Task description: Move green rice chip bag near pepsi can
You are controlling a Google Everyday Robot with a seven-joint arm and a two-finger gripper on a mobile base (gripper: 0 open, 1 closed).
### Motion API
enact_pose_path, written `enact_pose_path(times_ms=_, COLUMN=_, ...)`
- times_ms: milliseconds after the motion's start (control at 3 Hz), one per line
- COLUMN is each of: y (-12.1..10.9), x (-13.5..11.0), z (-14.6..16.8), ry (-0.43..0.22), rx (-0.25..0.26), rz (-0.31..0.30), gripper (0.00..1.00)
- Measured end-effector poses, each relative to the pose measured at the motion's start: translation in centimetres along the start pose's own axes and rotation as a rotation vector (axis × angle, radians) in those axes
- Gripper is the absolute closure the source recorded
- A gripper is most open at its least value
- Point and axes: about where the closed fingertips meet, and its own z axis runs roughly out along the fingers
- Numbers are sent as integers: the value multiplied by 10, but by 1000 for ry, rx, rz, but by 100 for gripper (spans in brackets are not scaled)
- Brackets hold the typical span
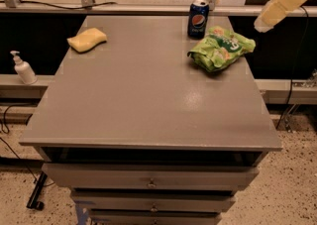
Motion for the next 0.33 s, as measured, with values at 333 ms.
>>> enact_pose_path(times_ms=333, y=2, x=-4, z=-4, ry=-16, rx=1, rz=-1, gripper=0)
